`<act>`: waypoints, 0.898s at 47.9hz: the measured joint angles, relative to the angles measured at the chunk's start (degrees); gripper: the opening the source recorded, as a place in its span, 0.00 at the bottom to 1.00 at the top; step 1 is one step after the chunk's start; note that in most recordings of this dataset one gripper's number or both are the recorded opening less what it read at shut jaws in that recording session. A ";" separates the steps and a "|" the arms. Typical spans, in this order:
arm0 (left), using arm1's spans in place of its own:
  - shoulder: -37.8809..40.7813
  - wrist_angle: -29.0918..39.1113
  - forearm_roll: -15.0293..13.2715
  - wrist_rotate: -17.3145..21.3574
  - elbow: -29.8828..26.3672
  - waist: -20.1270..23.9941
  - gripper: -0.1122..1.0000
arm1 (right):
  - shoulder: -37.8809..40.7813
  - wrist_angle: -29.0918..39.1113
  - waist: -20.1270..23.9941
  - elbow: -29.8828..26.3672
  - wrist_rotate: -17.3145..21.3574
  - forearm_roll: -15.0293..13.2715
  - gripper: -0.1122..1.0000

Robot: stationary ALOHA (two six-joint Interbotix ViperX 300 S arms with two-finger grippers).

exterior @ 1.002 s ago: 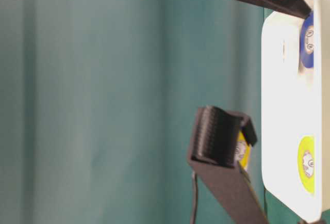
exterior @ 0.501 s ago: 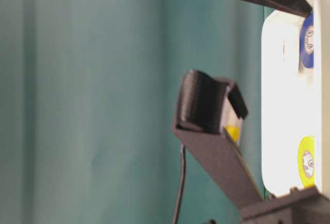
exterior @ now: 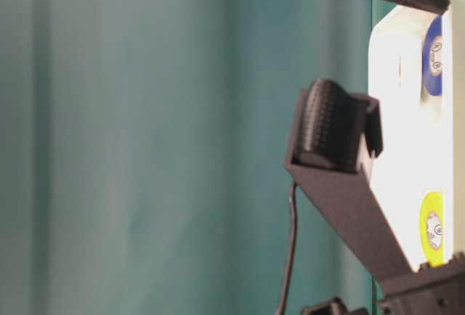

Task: Put the tape alternately from left to right into the white case.
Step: 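Grip the orange-red roll through its hole with the left gripper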

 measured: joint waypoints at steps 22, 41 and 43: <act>0.26 6.59 0.18 0.35 -0.97 0.00 0.72 | 0.00 0.00 0.00 0.09 0.00 0.00 0.81; 0.18 9.05 0.35 0.44 -1.67 0.00 0.72 | -0.09 -0.35 0.00 0.18 0.00 0.00 0.81; 0.35 9.14 0.35 0.44 -1.85 0.00 0.72 | 0.00 -0.35 0.00 0.18 0.00 0.00 0.81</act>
